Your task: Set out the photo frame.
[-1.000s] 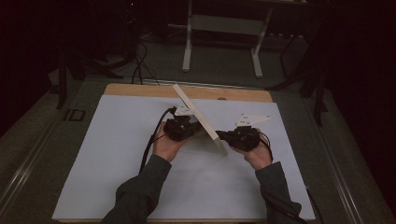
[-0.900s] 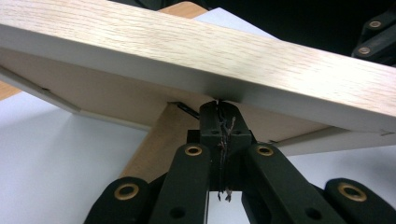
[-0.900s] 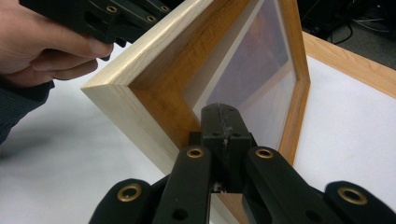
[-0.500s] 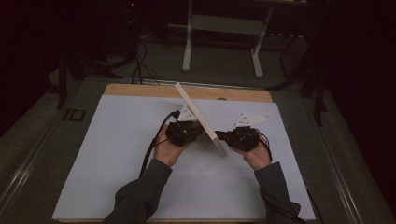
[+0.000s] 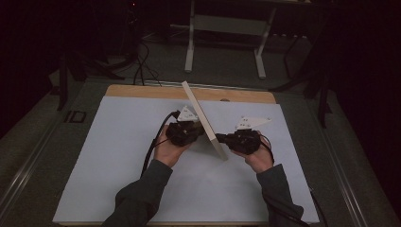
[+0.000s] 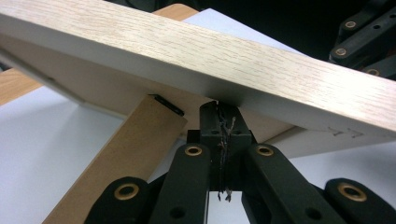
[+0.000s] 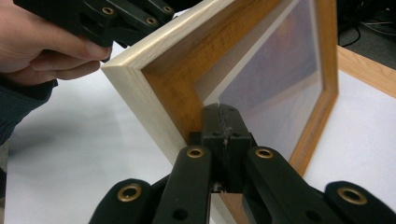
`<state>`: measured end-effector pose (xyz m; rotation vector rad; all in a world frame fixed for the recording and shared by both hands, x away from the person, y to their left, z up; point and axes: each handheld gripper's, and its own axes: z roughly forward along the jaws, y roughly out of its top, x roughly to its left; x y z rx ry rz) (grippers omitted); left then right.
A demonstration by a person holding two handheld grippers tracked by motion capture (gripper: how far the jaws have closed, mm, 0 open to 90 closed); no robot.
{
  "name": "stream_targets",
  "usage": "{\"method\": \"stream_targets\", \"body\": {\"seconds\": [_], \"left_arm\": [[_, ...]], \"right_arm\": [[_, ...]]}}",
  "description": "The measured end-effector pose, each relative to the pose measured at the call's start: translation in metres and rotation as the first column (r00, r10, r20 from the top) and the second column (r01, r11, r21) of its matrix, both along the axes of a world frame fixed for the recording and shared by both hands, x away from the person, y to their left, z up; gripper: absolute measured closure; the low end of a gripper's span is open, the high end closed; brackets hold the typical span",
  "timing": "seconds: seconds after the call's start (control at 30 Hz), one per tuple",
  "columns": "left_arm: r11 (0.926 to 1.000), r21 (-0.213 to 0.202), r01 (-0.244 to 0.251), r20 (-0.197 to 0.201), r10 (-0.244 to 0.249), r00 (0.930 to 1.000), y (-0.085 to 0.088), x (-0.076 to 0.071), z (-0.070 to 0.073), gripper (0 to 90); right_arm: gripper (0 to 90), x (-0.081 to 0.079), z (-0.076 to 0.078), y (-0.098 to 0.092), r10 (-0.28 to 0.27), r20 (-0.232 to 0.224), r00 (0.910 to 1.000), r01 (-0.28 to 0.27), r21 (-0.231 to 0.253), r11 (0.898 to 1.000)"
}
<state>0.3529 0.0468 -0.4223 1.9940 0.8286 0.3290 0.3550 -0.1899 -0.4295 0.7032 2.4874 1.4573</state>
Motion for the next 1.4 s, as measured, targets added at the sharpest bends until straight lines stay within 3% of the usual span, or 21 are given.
{"method": "stream_targets", "body": {"seconds": [0.67,0.9,1.4], "left_arm": [[0.9999,-0.003,0.014,0.005,-0.014,0.9999,0.006,0.005,-0.001,90.0],[0.9996,-0.022,0.02,-0.003,-0.02,0.9998,0.009,0.007,-0.002,90.0],[0.9996,-0.013,0.025,0.005,-0.025,0.9997,0.011,0.01,-0.001,90.0]], "right_arm": [[90.0,0.0,0.001,0.009,0.016,0.003,0.9999,-0.016,-0.011,1.0],[90.0,0.0,0.001,0.012,0.018,0.002,0.9998,-0.018,-0.013,1.0],[90.0,0.001,0.002,0.016,0.029,0.002,0.9996,-0.029,-0.024,0.999]]}}
